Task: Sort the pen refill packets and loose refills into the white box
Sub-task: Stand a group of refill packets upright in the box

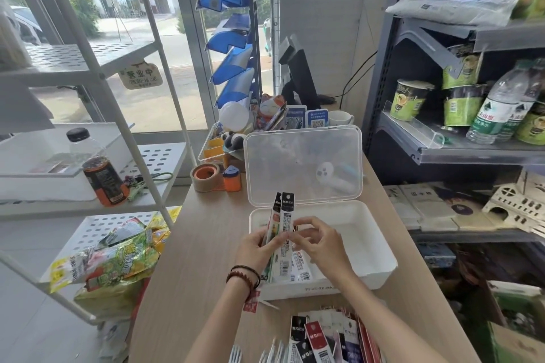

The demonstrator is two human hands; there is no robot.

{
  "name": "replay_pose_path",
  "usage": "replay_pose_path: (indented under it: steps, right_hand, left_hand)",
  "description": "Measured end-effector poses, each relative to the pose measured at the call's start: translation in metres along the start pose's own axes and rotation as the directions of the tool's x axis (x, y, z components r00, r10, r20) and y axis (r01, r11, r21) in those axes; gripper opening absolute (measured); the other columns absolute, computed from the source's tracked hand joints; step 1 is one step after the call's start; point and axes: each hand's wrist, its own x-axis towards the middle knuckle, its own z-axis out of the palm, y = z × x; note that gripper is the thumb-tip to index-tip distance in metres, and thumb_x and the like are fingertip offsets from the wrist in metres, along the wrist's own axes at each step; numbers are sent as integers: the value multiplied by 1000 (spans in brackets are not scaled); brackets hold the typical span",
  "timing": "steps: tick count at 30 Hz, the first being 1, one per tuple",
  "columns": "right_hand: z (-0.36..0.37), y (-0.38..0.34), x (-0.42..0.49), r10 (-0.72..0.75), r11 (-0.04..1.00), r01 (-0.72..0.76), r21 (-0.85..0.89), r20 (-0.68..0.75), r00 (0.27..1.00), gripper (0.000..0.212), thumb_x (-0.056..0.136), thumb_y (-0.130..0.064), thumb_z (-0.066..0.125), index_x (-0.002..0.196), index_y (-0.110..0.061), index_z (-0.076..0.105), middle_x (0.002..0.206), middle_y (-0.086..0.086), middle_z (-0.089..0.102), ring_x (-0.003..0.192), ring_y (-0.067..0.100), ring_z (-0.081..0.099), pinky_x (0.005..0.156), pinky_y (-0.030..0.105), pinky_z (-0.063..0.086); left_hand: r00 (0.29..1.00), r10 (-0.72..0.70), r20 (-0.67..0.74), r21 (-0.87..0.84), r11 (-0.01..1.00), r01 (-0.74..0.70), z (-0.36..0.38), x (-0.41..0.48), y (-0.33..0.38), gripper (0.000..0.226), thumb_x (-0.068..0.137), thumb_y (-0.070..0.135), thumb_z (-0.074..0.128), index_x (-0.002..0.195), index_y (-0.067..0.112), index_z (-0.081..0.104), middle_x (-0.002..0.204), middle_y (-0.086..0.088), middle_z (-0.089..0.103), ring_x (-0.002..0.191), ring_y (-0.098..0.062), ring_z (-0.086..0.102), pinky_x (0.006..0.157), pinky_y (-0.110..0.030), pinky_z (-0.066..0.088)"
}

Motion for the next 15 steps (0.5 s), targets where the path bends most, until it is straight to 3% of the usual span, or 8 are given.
replay_pose_path:
  steps: [3,6,10,13,15]
  right_hand:
    - [-1,1,1,39,998,-36,55,-66,997,31,78,-39,76,105,-26,67,83,-6,76,66,8,71,49,19,51]
    - [-5,9,7,131,990,-122,70,-143,981,29,83,-34,74,109,-23,67,86,-6,75,69,9,70,50,21,52]
    - [-1,22,11,226,942,-236,-238,-72,972,25,88,-36,68,110,-25,67,97,-7,70,82,11,67,71,36,60]
    - [5,19,8,232,860,-225,-459,-43,972,26,90,-38,64,114,-27,66,105,-9,70,83,5,60,65,22,47]
    - [6,18,8,227,830,-222,-512,-53,972,29,89,-39,65,116,-28,65,105,-11,71,81,5,58,63,22,42]
  left_hand:
    - [999,-10,-52,-31,999,8,2,-1,3,16,87,36,61,88,23,69,81,2,72,69,-8,69,60,-21,55]
    - [998,-49,-41,-231,972,38,5,-1,6,20,93,30,52,94,18,69,83,2,69,68,-8,68,61,-25,58]
    - [998,-57,-34,-157,986,51,3,1,1,26,93,32,52,93,11,68,58,1,50,38,-6,43,36,-20,39]
    - [998,-62,-20,-128,990,59,3,1,3,38,95,40,45,95,8,66,53,3,44,36,-5,36,34,-18,30]
    - [996,-84,4,-182,980,83,3,1,5,47,99,41,32,97,6,64,55,3,44,36,-5,36,34,-18,30]
